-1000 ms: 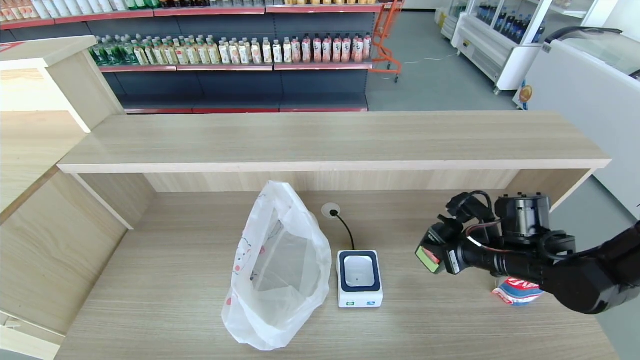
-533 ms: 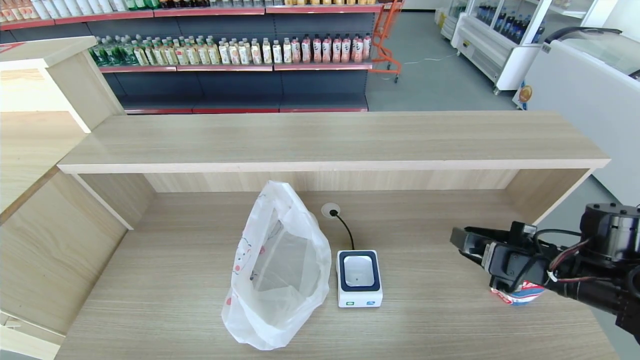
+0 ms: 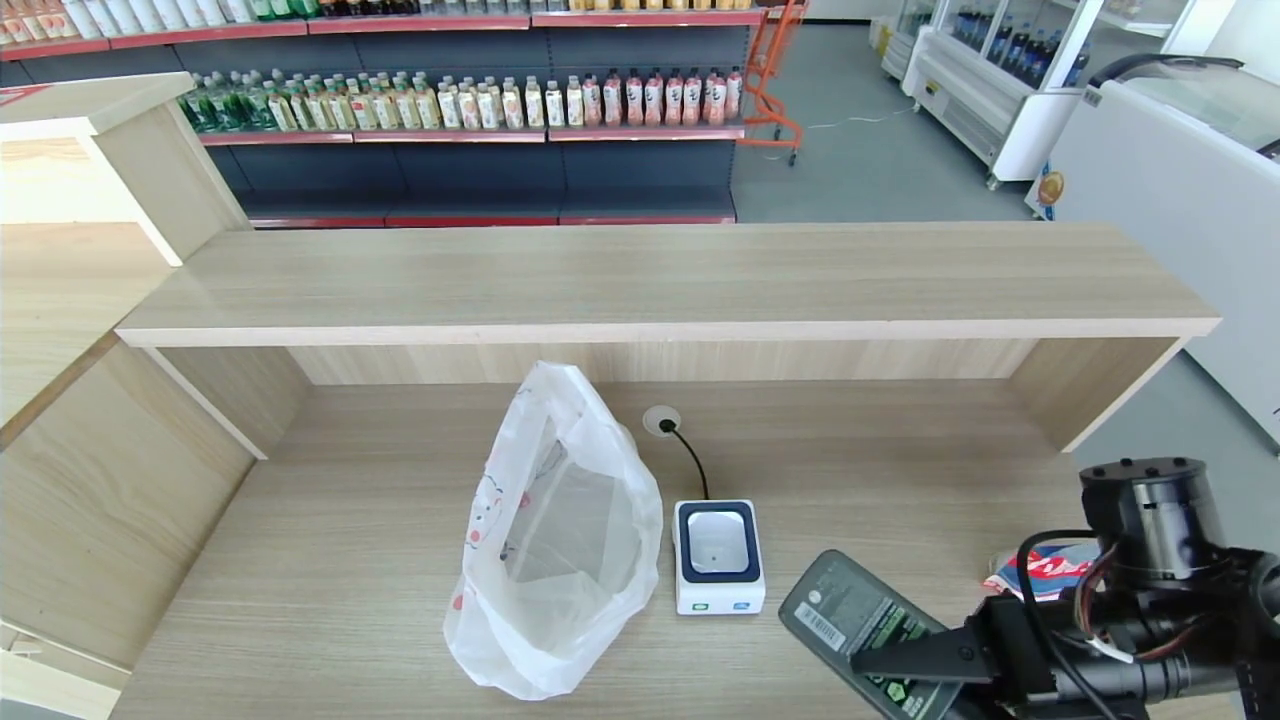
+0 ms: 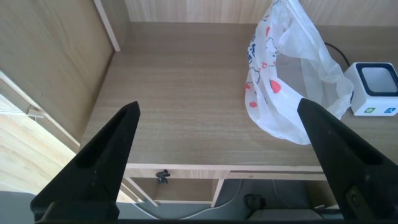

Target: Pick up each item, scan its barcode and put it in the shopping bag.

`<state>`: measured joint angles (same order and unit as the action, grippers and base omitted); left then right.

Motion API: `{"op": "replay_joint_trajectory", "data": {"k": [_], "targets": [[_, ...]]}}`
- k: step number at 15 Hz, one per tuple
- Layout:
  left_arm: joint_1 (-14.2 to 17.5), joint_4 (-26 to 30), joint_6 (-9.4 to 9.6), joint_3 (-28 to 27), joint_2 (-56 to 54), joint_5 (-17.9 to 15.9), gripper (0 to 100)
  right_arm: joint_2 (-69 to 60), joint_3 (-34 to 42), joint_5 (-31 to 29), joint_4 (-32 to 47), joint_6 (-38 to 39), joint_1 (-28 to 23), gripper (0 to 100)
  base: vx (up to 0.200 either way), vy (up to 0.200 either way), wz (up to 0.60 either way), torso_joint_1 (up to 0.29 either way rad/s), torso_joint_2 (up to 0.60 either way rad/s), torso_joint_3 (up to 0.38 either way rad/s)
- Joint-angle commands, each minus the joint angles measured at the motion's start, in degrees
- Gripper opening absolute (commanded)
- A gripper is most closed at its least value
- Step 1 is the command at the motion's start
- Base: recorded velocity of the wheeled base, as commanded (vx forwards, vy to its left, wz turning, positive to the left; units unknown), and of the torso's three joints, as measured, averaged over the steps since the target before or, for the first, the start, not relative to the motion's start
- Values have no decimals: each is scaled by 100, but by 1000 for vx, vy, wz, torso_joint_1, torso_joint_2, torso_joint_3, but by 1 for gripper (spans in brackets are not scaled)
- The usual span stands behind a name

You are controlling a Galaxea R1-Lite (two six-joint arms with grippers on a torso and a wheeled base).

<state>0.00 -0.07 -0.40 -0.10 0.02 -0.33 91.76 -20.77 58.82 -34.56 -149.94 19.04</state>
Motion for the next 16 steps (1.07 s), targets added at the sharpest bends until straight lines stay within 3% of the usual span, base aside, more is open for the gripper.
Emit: {"op": "replay_joint_trajectory", "data": {"k": [1,16], "targets": [[0,-1,-4,1,-2,-2,100,-211,-111,165,-33,-404,653,0,0,0,0,0,0,0],[0,-1,-4,1,-2,-2,100,-255,-173,288,-279,-536,1040,0,0,0,0,0,0,0]]}}
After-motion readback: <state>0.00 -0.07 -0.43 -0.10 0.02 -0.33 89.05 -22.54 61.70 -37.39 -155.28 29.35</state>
